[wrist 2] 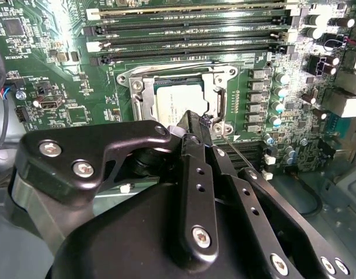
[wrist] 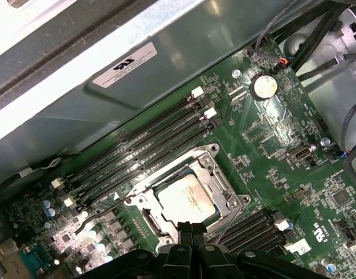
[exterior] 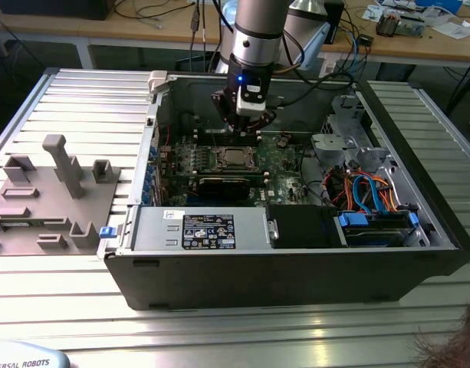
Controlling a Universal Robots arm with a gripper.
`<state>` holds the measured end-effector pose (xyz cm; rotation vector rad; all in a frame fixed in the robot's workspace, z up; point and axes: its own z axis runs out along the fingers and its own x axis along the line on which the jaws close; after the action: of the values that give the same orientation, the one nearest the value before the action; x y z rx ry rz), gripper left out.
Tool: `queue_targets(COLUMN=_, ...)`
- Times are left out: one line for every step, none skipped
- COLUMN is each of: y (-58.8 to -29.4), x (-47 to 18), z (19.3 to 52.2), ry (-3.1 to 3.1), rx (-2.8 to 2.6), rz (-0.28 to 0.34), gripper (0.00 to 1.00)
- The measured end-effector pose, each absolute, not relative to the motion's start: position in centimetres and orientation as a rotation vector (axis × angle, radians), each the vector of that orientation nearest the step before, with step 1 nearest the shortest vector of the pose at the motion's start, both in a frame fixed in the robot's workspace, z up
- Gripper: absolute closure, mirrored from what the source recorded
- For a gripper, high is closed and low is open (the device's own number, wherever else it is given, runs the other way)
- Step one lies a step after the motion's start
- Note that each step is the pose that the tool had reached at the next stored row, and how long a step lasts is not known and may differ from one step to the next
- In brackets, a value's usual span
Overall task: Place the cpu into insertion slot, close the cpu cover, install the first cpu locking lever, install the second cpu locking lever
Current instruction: 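Install the first cpu locking lever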
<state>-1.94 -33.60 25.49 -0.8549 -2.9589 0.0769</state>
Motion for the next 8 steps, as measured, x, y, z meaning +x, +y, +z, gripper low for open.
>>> queue_targets(y=-33.60, x=-1.94, z=25.49, ry=-2.961, rx=-0.850, rz=0.077, gripper=0.89)
queue_targets(y=-33.59, x=-1.94, z=25.49, ry=-2.962, rx=-0.844, rz=0.077, gripper=0.89)
queue_targets(y=-33.60, x=-1.95, z=25.49, ry=-2.964, rx=-0.840, rz=0.077, gripper=0.89)
queue_targets(y=-33.60, x=-1.94, z=25.50, ry=-2.965, rx=-0.834, rz=0.078, gripper=0.89)
queue_targets(y=-33.60, x=-1.94, z=25.50, ry=-2.966, rx=-0.832, rz=0.078, gripper=0.89)
queue_targets(y=-33.60, x=-1.94, z=25.50, ry=-2.967, rx=-0.829, rz=0.078, gripper=0.89)
queue_targets(y=-33.60, x=-1.94, z=25.49, ry=-2.968, rx=-0.825, rz=0.078, gripper=0.89)
queue_targets(y=-33.60, x=-1.94, z=25.50, ry=-2.969, rx=-0.823, rz=0.078, gripper=0.89)
